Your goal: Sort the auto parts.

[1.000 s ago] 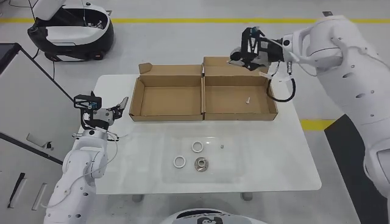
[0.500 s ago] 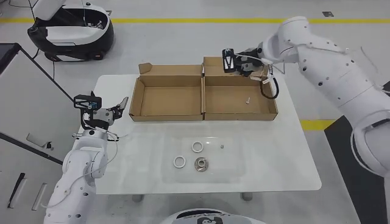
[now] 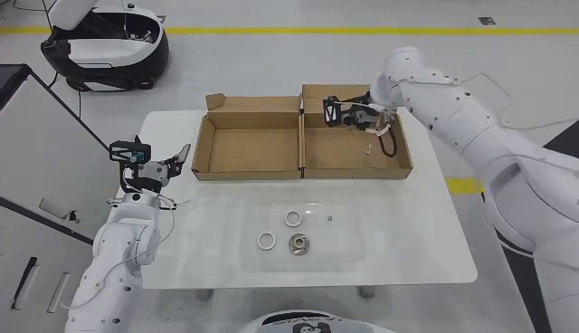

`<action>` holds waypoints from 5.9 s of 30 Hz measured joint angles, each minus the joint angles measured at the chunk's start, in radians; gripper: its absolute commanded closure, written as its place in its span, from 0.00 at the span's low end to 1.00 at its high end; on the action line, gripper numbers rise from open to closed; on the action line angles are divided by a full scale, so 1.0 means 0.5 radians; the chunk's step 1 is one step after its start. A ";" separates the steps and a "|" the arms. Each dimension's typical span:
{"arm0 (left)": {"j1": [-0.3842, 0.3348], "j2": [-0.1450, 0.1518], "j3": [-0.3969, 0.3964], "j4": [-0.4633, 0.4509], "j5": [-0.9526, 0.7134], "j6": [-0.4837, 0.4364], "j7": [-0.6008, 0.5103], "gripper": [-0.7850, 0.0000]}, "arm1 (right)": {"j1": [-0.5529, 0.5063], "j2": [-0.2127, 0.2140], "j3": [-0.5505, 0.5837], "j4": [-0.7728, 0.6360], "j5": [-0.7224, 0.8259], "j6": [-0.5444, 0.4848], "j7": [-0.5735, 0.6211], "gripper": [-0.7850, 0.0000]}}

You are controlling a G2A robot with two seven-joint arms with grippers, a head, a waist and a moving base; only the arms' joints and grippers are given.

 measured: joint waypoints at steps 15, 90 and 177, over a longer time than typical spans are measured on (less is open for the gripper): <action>0.000 0.000 0.000 0.000 0.000 0.000 0.000 0.00 | -0.068 -0.287 0.000 0.488 -0.258 0.000 -0.164 1.00; 0.000 0.000 0.000 0.000 0.000 0.000 0.000 0.00 | -0.047 -0.414 0.000 1.000 -0.965 0.000 -1.438 0.00; 0.000 0.000 0.000 0.000 0.000 0.000 0.000 0.00 | -0.380 0.522 0.283 -1.798 0.885 0.466 0.915 0.00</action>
